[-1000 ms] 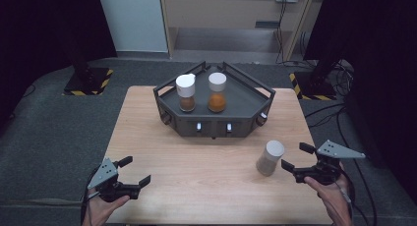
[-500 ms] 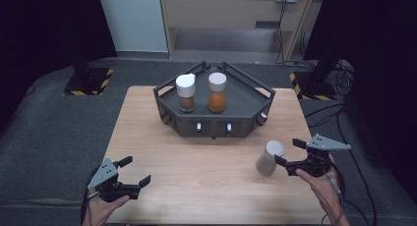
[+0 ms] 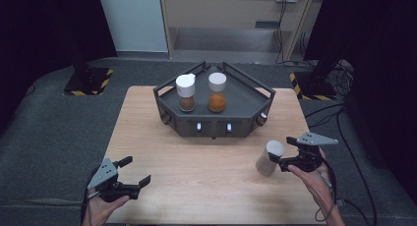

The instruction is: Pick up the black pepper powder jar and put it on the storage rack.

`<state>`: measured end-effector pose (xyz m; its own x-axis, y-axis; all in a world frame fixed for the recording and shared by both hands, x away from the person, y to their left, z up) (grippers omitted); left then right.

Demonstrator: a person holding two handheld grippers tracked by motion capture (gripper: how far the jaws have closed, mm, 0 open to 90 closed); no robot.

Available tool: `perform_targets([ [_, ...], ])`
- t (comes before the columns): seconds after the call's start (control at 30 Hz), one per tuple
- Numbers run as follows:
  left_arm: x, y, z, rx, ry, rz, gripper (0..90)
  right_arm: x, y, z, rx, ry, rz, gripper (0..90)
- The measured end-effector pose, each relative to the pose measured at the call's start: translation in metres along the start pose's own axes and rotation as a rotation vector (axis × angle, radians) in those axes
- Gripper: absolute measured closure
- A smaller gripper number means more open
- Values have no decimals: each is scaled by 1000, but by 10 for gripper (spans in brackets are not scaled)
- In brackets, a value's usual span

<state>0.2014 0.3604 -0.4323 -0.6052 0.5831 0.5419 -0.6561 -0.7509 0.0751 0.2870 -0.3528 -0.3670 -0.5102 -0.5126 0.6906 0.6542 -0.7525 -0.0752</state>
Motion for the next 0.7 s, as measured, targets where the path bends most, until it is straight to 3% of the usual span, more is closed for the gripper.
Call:
perform_targets([
  [0.7,0,0,0,1,0,1,14,-22,-1,1,16,-62,-21,128],
])
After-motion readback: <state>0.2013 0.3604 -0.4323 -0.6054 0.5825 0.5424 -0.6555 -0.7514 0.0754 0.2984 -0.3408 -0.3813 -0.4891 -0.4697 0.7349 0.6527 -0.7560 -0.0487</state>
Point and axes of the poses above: each handheld gripper's, and its own axes: x roughly backward along the jaws, z roughly out of its top, y roughly to its right, the point moved 2 cm from there along -x, roughly forward along the jaws, and after that the axes turned 15 degrees about -y, right-handed, at the moved point
